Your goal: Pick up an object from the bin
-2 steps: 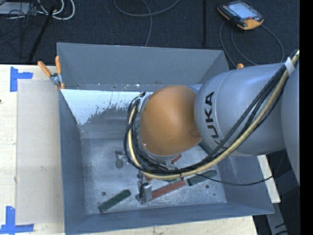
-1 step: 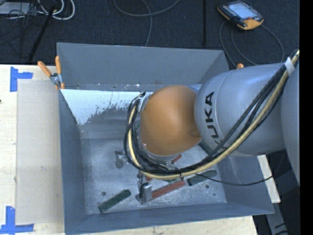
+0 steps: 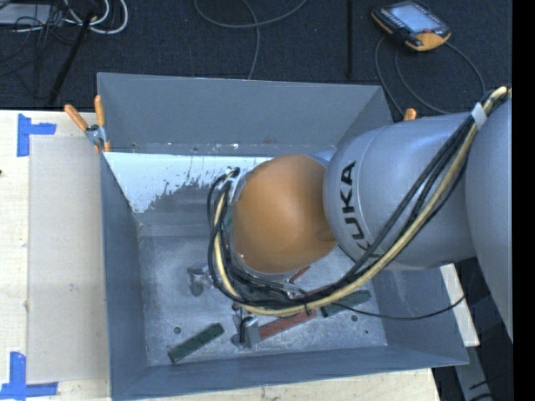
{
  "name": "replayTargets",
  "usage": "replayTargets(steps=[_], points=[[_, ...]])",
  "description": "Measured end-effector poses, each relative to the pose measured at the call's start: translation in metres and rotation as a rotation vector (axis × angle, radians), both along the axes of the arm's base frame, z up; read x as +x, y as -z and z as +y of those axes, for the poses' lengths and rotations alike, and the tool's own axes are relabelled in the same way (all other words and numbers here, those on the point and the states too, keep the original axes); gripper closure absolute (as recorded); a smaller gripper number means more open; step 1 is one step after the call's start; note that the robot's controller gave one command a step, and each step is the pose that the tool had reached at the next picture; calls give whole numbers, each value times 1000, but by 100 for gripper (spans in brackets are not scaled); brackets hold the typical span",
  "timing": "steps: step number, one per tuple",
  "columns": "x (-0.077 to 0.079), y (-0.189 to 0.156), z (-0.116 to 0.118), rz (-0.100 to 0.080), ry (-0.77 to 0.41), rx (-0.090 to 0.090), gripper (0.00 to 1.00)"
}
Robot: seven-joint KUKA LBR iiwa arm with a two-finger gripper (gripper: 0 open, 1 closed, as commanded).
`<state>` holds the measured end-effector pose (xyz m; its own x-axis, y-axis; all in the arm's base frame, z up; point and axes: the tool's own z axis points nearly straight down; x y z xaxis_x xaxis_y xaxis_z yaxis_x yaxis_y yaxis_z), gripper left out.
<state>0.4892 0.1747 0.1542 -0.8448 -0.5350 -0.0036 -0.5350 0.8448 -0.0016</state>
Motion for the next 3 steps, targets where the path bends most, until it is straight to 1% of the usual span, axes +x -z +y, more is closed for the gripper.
replayTargets(steps=[1, 2, 3], points=[[-7, 52, -15, 3, -181, 0, 0], [0, 84, 55, 3, -259, 2, 100], [0, 84, 55, 4, -258, 2, 100]])
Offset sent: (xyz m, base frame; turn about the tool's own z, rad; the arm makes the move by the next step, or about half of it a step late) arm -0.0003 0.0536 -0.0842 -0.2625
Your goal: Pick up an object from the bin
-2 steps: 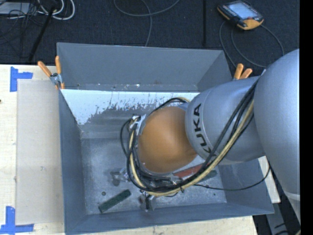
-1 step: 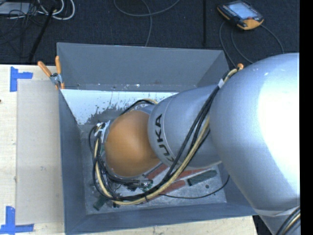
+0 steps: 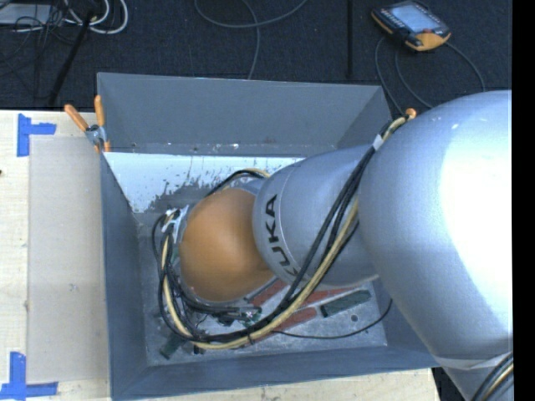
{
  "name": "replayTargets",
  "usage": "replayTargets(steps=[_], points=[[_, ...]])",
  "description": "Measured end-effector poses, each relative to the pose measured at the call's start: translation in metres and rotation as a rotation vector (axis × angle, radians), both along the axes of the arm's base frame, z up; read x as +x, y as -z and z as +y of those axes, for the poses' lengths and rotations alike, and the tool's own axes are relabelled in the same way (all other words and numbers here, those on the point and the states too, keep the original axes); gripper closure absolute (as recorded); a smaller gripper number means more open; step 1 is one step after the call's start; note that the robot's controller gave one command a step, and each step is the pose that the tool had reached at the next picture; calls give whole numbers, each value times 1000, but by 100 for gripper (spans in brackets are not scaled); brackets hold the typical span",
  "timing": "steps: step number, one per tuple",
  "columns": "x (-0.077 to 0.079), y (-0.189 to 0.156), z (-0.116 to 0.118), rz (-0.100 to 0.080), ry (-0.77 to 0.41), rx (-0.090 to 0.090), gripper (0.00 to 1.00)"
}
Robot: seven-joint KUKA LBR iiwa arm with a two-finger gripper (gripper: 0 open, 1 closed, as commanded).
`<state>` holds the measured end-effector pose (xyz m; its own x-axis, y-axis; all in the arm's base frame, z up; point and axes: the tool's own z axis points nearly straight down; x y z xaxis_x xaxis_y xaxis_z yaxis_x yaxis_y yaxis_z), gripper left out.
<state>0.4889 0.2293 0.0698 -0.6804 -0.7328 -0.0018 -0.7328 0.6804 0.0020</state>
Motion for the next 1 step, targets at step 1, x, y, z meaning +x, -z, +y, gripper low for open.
replayTargets(steps=[1], points=[[12, -175, 12, -5, -30, 0, 100]])
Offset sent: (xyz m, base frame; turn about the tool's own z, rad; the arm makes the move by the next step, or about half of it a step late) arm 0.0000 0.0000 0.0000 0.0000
